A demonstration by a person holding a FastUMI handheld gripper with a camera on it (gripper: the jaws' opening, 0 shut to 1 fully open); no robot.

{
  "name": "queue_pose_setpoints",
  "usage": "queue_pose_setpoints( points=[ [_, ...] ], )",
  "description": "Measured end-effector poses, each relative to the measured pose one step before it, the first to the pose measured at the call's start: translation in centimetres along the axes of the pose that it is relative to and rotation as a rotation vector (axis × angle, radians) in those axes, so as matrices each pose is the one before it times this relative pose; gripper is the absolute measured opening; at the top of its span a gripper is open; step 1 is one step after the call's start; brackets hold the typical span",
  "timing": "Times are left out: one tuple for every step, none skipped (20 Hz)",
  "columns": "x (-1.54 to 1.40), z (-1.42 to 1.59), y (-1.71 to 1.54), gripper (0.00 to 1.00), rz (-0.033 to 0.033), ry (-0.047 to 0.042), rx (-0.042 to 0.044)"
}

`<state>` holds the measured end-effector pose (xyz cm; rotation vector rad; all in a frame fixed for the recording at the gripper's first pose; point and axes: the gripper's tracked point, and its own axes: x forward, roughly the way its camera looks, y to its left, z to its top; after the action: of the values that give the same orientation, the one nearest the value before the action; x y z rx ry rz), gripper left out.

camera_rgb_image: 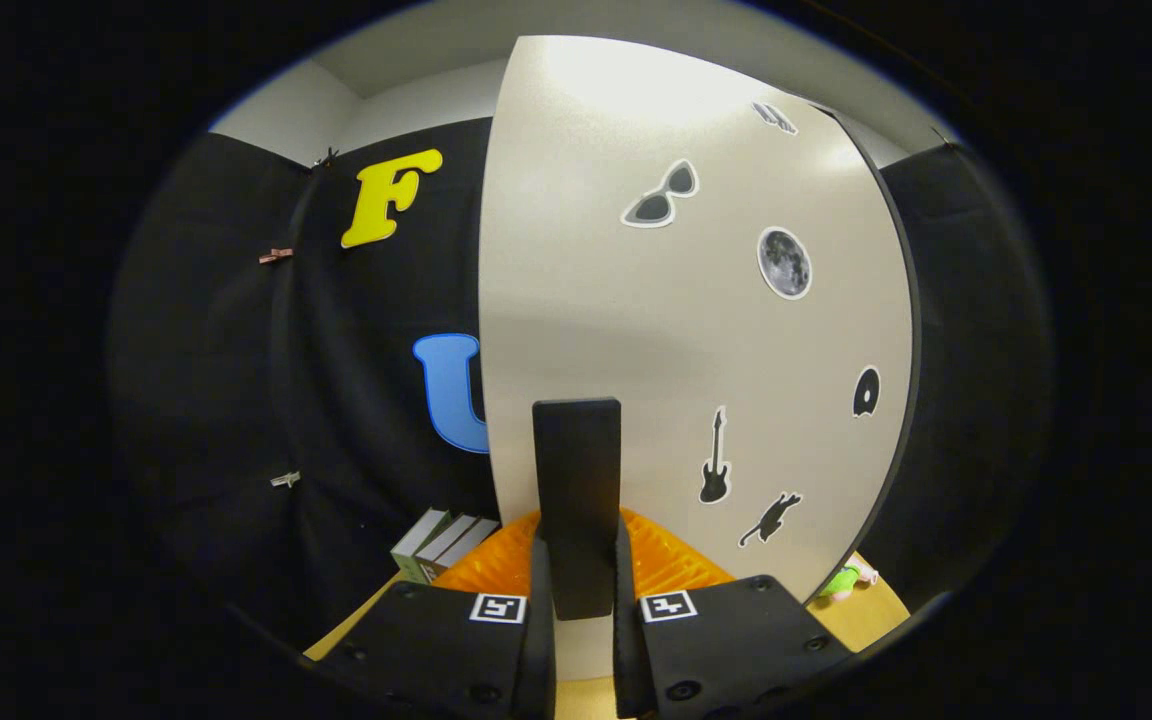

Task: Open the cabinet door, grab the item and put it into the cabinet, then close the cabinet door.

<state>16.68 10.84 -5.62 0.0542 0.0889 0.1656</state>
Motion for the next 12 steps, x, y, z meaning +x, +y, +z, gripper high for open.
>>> queue_pose_setpoints(
  points=[
    [-0.457, 0.083, -0.095, 0.26, 0.00835, 0.00315, -0.00094],
    [-0.57, 0.023, -0.026, 0.26, 0.00804, 0.00184, -0.00535],
    [-0.659, 0.028, -0.129, 0.26, 0.00539, -0.00107, -0.00347],
    [-0.754, -0.039, -0.231, 0.27, 0.00523, -0.0015, -0.00458],
    [-0.71, -0.001, -0.262, 0.27, 0.00532, -0.00262, -0.00271],
    [-0.69, -0.011, -0.297, 0.27, 0.00508, 0.00098, 0.00256],
    [-0.662, 0.015, -0.271, 0.27, 0.00584, 0.00262, 0.00483],
    [-0.558, -0.061, -0.334, 0.26, 0.00757, 0.00372, 0.00368],
    [-0.491, -0.085, -0.418, 0.26, 0.00744, 0.00503, -0.0008],
    [-0.374, -0.122, -0.581, 0.26, 0.00567, 0.0037, -0.0001],
    [-0.505, 0.081, -0.457, 0.26, 0.0025, -0.00103, 0.00416],
    [-0.531, -0.051, -0.327, 0.26, 0.00153, 0.00055, 0.00323]
  ],
)
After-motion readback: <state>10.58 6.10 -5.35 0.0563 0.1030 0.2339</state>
